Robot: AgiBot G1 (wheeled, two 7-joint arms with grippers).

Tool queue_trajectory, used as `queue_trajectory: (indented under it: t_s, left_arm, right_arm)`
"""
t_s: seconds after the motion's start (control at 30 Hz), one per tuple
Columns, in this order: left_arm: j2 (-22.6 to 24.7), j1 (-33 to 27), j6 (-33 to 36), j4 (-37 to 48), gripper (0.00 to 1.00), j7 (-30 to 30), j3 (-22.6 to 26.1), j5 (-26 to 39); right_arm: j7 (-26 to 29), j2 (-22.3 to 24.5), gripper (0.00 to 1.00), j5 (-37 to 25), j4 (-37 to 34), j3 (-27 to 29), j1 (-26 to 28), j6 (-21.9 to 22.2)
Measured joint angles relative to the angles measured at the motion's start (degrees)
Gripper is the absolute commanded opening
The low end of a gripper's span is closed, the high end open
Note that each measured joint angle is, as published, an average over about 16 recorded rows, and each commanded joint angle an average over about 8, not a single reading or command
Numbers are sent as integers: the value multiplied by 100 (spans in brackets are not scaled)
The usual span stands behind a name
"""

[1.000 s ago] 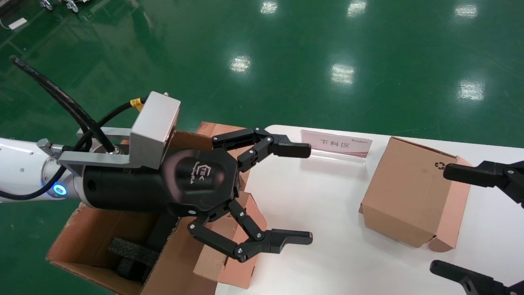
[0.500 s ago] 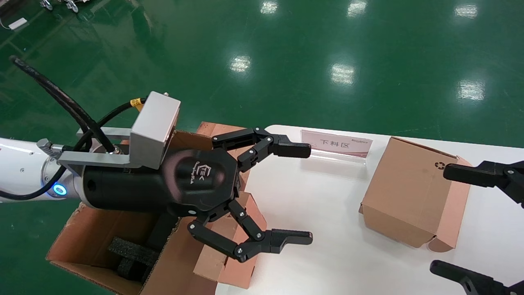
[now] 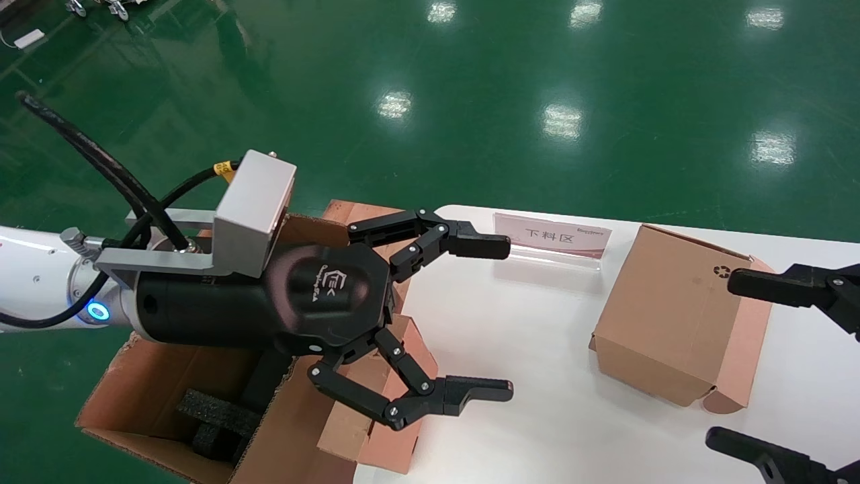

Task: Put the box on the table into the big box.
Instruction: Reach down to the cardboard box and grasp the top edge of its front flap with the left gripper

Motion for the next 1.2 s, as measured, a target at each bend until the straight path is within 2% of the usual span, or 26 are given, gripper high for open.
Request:
queue_trajectory:
  t_s: [0.77, 1.2]
  left_arm:
    - [-14, -3, -23, 1, 100, 5, 1, 38]
    - [-210, -101, -371, -3, 100, 35, 124, 556]
  right_arm:
    - [0, 0, 100, 0, 0, 0, 0, 0]
    - [0, 0, 100, 0, 0, 0, 0, 0]
